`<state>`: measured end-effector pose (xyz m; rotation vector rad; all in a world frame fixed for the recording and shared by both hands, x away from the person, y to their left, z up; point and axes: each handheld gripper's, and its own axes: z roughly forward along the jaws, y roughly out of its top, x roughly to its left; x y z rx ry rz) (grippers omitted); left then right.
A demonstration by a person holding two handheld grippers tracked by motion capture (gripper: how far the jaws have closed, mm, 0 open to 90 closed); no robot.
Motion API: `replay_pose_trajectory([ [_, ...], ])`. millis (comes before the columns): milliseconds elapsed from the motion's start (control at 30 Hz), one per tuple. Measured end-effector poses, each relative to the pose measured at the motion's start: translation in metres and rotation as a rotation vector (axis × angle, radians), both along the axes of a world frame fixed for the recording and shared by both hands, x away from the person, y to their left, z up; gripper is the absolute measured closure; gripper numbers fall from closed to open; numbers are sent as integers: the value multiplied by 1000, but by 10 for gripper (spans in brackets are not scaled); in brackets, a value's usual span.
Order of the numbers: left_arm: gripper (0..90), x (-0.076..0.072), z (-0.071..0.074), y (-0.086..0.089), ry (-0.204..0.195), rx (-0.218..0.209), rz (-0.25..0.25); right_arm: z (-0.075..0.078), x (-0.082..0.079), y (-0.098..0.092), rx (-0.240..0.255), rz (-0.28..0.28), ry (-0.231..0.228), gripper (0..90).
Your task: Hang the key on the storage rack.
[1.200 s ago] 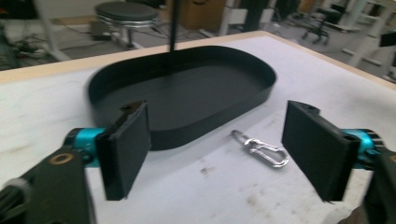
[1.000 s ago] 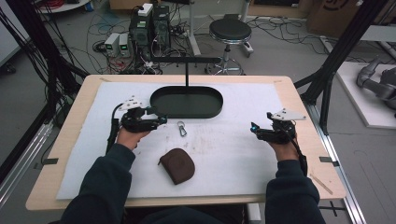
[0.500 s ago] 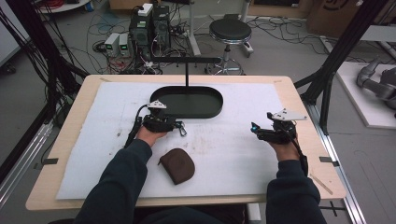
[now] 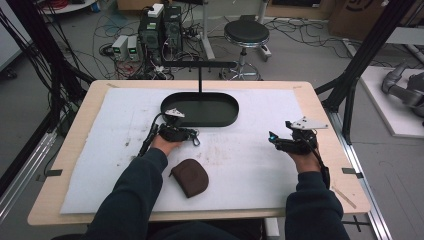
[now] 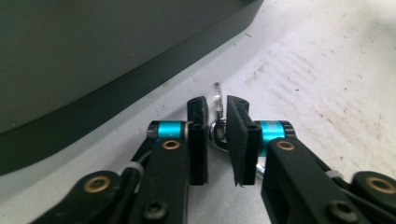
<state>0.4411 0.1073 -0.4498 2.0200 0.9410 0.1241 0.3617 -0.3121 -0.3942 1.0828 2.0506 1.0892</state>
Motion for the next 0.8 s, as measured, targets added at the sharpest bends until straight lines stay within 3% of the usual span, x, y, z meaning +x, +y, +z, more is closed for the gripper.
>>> replay_pose_trajectory([
  [200,821,-2,3,-1,-24,26,-17,0,-1,0,-1,0,0,250],
  [533,827,-3,8,3,-17,45,-10,0,-1,-1,-4,3,1,252],
  [800,830,-6,10,3,-7,67,-60,1,-2,-1,-5,4,-1,253],
])
